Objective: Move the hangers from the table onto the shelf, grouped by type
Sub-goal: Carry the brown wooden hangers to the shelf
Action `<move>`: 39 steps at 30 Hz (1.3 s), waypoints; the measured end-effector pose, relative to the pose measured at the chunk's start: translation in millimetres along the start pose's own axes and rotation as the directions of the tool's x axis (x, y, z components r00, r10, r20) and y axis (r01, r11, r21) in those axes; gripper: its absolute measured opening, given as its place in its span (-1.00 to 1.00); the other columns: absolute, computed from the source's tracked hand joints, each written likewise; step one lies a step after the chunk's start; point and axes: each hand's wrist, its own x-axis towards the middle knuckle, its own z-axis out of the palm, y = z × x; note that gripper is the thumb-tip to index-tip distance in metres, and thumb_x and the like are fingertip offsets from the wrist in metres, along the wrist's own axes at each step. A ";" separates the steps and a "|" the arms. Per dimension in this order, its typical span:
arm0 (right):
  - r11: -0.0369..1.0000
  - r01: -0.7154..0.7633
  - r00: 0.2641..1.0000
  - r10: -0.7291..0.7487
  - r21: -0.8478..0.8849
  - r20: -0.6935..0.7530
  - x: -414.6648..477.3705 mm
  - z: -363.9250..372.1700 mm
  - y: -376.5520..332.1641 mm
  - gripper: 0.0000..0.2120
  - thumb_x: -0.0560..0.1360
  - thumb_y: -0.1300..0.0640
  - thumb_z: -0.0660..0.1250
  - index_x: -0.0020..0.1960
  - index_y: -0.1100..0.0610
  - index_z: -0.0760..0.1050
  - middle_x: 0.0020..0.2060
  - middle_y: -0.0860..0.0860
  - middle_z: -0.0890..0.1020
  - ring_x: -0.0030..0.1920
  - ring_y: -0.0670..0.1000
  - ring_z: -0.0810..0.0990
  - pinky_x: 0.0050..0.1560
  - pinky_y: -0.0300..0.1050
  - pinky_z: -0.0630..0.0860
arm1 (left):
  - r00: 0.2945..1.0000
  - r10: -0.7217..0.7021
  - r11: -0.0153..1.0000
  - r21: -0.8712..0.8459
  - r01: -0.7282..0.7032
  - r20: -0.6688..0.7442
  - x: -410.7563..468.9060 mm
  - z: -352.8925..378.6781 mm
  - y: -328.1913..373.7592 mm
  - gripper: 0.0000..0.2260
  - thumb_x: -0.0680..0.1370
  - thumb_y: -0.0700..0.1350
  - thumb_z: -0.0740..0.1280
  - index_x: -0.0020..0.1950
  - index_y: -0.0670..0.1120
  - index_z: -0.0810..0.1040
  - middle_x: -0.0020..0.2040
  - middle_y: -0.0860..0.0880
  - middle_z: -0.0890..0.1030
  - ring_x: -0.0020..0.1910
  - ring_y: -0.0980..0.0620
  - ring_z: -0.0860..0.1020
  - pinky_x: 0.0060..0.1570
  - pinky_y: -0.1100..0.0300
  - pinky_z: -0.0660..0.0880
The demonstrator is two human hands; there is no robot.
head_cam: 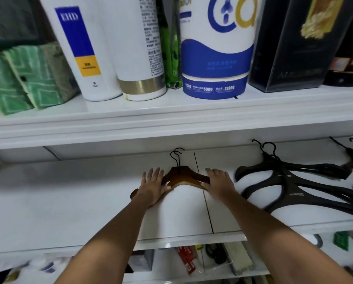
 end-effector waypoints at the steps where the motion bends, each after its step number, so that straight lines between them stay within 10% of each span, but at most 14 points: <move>1: 1.000 -0.007 1.000 0.007 0.011 -0.018 -2.9 -9.1 -3.0 -0.42 0.60 -0.15 0.14 0.53 0.08 0.13 0.41 0.12 0.36 0.41 0.14 0.32 0.46 0.05 0.17 | 1.000 0.005 1.000 0.011 -0.005 -0.008 0.3 -8.1 3.2 -0.33 0.59 0.27 -0.08 0.57 -0.08 -0.12 0.58 -0.08 -0.12 0.55 -0.10 -0.16 0.50 -0.05 -0.22; 10: 0.987 -0.138 0.986 0.145 0.077 -0.087 -65.4 -86.7 -22.8 -0.47 0.62 -0.01 0.13 0.53 0.14 0.14 0.37 0.20 0.39 0.35 0.21 0.37 0.31 0.02 0.31 | 0.982 0.162 0.983 0.099 -0.152 -0.100 -23.6 -71.4 59.9 -0.48 0.64 0.13 0.00 0.53 -0.09 0.08 0.51 -0.14 0.20 0.48 -0.16 0.17 0.48 0.00 0.02; 23: 0.912 -0.407 0.891 0.407 0.042 -0.200 -189.5 -150.1 50.0 -0.52 0.61 -0.01 0.13 0.46 0.17 0.23 0.35 0.19 0.42 0.33 0.22 0.41 0.31 0.04 0.31 | 0.891 0.447 0.890 0.134 -0.435 -0.075 -79.6 -130.4 204.9 -0.46 0.66 0.10 -0.06 0.56 -0.13 -0.05 0.56 -0.13 0.02 0.54 -0.13 0.04 0.50 0.08 -0.04; 33: 0.699 -0.706 0.633 0.696 0.117 -0.341 -360.0 -204.4 204.2 -0.52 0.59 0.00 0.16 0.46 0.15 0.23 0.35 0.18 0.40 0.33 0.22 0.40 0.29 0.07 0.34 | 0.664 0.734 0.678 0.082 -0.731 -0.145 -138.2 -142.6 426.7 -0.51 0.65 0.08 0.04 0.50 -0.15 0.15 0.49 -0.18 0.23 0.45 -0.17 0.23 0.43 -0.01 0.20; 39: 0.471 -0.872 0.397 0.840 0.135 -0.369 -502.6 -216.4 302.3 -0.54 0.61 0.03 0.12 0.47 0.15 0.22 0.33 0.16 0.42 0.32 0.19 0.40 0.27 0.04 0.34 | 0.390 0.908 0.415 0.197 -0.888 -0.154 -202.6 -121.8 589.3 -0.57 0.65 0.02 0.06 0.44 -0.20 0.25 0.37 -0.20 0.40 0.34 -0.18 0.37 0.32 0.03 0.27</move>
